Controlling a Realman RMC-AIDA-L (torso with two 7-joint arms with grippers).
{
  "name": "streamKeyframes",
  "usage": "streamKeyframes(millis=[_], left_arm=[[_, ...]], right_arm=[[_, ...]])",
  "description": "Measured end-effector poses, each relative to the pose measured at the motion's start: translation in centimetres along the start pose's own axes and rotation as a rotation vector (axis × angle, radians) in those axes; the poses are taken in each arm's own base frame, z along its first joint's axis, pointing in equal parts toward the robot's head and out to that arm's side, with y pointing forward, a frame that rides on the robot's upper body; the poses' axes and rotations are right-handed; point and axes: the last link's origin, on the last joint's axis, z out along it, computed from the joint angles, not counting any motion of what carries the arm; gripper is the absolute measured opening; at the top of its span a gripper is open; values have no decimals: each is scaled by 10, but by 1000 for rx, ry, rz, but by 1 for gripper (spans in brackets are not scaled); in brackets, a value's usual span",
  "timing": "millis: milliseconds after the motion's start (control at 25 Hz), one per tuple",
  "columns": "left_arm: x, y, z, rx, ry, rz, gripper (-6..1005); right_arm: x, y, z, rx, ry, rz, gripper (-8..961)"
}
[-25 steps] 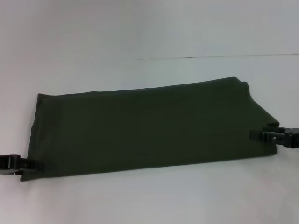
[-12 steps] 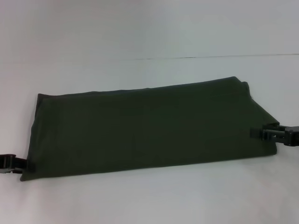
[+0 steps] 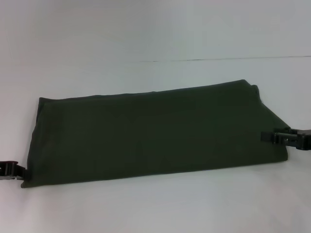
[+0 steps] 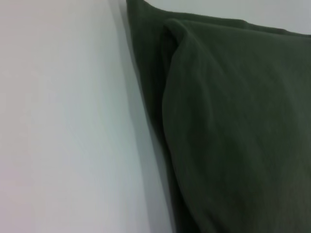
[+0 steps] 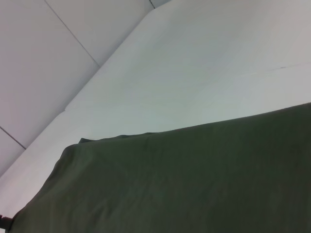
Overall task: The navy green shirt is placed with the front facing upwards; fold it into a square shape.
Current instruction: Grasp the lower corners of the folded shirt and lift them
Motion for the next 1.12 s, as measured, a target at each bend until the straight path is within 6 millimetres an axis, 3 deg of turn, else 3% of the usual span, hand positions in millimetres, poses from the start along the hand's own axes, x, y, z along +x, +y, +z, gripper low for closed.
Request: streamKeyframes(millis=[320,720,880,1120], left_arm=[[0,1,1,-3,-3,3,49],[5,4,-1,-16,1,10,36],[5,4,-1,-17,0,21,36],[4,5,0,-20,-2,25,36]], right_arm=[[-15,-1,-5,15,2,28,808],[-87,4,-35,241,227,212,809],[-91,7,-25,305,350,226,809],[-78,5,2,332,431,220,809]])
